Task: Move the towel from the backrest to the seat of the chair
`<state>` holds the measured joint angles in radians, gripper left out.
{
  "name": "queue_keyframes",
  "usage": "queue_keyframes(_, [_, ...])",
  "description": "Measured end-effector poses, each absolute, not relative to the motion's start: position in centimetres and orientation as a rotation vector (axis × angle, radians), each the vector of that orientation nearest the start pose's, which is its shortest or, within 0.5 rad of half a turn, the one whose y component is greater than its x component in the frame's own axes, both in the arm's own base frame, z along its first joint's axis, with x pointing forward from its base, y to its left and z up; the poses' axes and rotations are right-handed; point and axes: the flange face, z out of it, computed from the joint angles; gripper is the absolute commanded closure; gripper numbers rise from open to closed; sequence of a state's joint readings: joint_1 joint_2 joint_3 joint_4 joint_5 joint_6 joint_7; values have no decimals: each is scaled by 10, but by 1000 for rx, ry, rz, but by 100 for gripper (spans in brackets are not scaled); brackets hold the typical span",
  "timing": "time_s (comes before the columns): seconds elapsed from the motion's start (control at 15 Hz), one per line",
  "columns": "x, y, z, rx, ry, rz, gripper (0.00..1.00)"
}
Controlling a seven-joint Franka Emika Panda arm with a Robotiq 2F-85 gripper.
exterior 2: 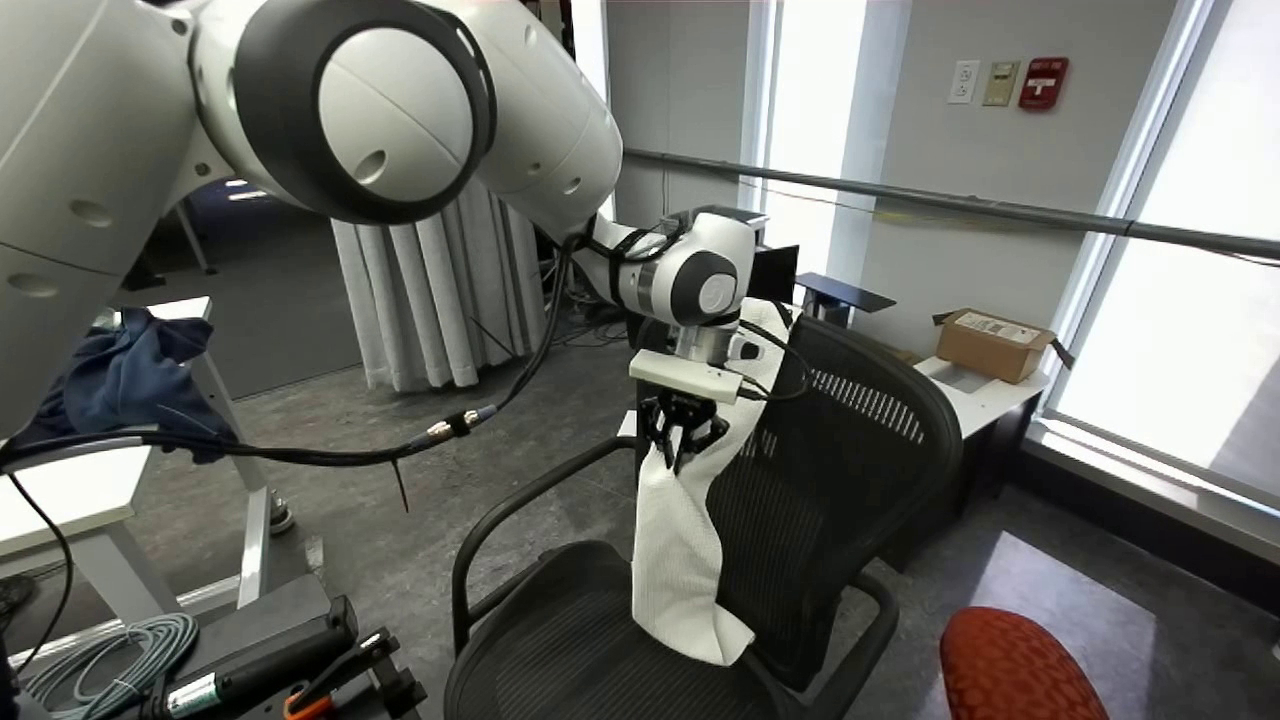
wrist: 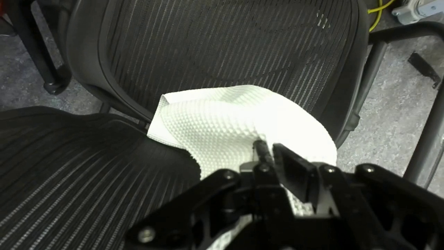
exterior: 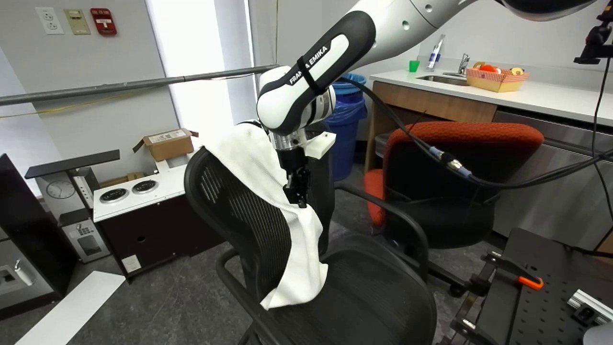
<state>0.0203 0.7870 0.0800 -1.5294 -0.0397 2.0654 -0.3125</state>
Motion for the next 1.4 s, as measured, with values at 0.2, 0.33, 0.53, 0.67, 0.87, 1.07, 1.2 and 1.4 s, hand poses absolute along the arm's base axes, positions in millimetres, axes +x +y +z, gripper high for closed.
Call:
queue_keyframes(0.2, [677, 59, 174, -2999, -638, 374, 97])
queue_keyframes(0.33, [676, 59, 170, -3000, -630, 383, 97])
queue_keyframes(0.53, [668, 50, 138, -3000, -585, 461, 97])
queue_keyframes(0.67, [658, 44, 103, -2993, -553, 541, 97])
queue_keyframes(0.87, [641, 38, 57, -2974, -522, 649, 97])
queue_keyframes(1.07, [629, 37, 28, -2954, -518, 717, 97])
queue_keyframes(1.2, [625, 37, 19, -2945, -520, 751, 97])
queue_keyframes(1.4, [622, 38, 14, -2937, -522, 790, 90])
